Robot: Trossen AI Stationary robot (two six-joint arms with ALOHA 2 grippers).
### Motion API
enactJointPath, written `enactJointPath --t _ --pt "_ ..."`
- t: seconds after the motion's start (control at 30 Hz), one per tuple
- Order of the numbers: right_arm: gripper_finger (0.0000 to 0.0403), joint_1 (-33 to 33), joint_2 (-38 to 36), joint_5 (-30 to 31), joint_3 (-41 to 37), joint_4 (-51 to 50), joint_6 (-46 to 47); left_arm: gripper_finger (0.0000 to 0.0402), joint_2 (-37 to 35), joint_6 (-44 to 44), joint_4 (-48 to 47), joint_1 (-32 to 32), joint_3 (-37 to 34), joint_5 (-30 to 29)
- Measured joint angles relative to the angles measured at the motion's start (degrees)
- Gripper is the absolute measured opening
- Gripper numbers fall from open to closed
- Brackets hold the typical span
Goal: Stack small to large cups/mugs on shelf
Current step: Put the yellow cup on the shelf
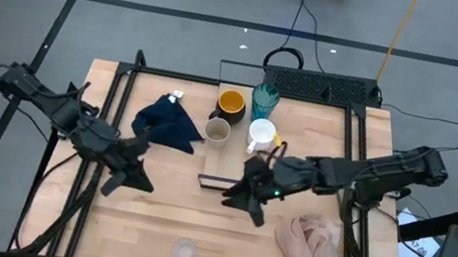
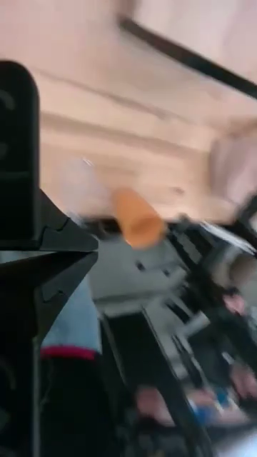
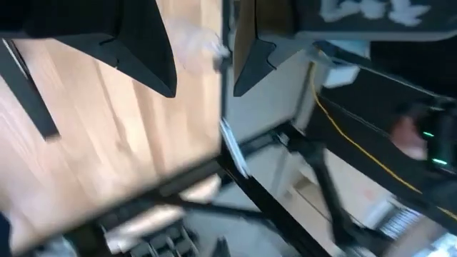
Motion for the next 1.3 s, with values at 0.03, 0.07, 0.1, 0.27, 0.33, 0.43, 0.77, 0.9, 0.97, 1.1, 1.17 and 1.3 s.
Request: enactJointPath --t 0.03,0.07,0.1,0.27,0.33,0.43,0.77,0.9,0.97,1.1,1.17,1.3 --pt "0.0128 0.4 0.5 0.0 1.2 -2.8 0.7 0.001 0.0 0.1 -2.4 0.0 0.1 0.4" --pt "0.0128 0.8 1.0 -0.1 2.0 -5.0 1.7 0.001 0.0 -0.1 -4.9 0.0 0.1 0.9" --pt "0.0128 1.4 1.3 -0.3 2.7 -6.1 3.0 0.001 0.0 -0.5 -7.0 0.0 0.0 1.5" --pt "0.0128 5.2 1.7 -3.4 3.0 -6.6 13.5 0.001 0.0 1.2 -11.8 0.0 -0.1 1.6" --pt "0.0128 7.5 2.3 -3.3 3.0 -6.3 16.0 0.001 0.0 3.5 -11.7 0.0 -0.1 0.8" --pt "0.0128 10.0 3.3 -3.4 3.0 -6.1 18.8 0.001 0.0 5.7 -11.7 0.0 -0.1 -1.7" --pt "0.0128 12.8 10.4 -2.0 3.0 -11.8 10.0 0.001 0.0 7.2 -11.7 1.4 -0.1 -3.6" --pt "0.0128 13.7 12.3 -3.2 3.0 -15.2 9.7 0.001 0.0 7.2 -11.8 1.4 -0.1 -3.6" --pt "0.0128 13.7 12.5 -3.3 3.0 -16.9 11.2 0.001 0.0 7.2 -11.8 1.4 -0.1 -3.6" --pt "0.0124 13.5 12.7 -3.2 5.2 -21.8 12.5 0.001 0.0 7.7 -12.1 1.4 -0.1 -4.3" --pt "0.0119 13.6 12.9 -3.2 9.3 -24.5 11.8 0.001 0.0 8.9 -12.2 1.4 -0.1 -5.2" --pt "0.0099 15.3 14.8 1.1 20.6 -32.0 6.8 0.001 0.0 10.9 -12.3 1.4 -0.1 -6.7"
